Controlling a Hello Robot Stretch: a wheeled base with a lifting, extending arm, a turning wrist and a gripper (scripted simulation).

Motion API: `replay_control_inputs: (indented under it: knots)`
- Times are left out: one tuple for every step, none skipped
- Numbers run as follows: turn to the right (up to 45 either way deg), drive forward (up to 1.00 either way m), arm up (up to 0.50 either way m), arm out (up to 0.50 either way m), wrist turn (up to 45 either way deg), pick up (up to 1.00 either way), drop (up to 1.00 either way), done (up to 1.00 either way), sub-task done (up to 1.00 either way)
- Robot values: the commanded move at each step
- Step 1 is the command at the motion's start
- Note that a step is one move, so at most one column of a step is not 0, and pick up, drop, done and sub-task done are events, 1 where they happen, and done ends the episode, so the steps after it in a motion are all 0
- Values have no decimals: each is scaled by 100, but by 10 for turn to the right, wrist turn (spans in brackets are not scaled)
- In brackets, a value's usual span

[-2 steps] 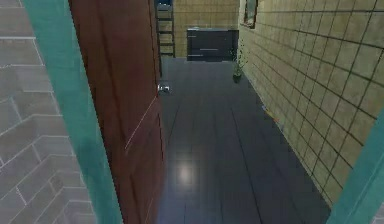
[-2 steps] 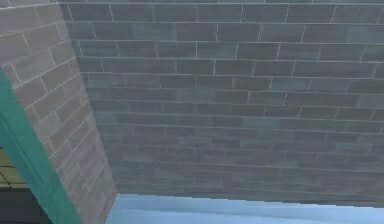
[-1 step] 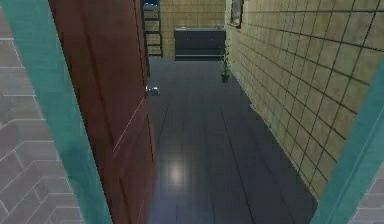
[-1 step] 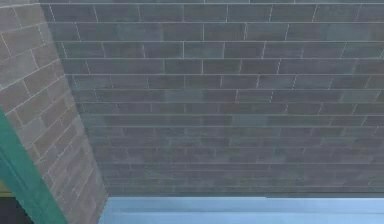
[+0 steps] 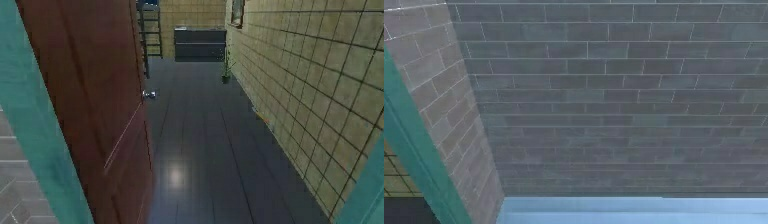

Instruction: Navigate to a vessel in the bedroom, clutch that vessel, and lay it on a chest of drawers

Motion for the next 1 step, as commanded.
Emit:
replay_control_inputs:
  knots:
    - [120,0,0,0,0,0,0,0,0]
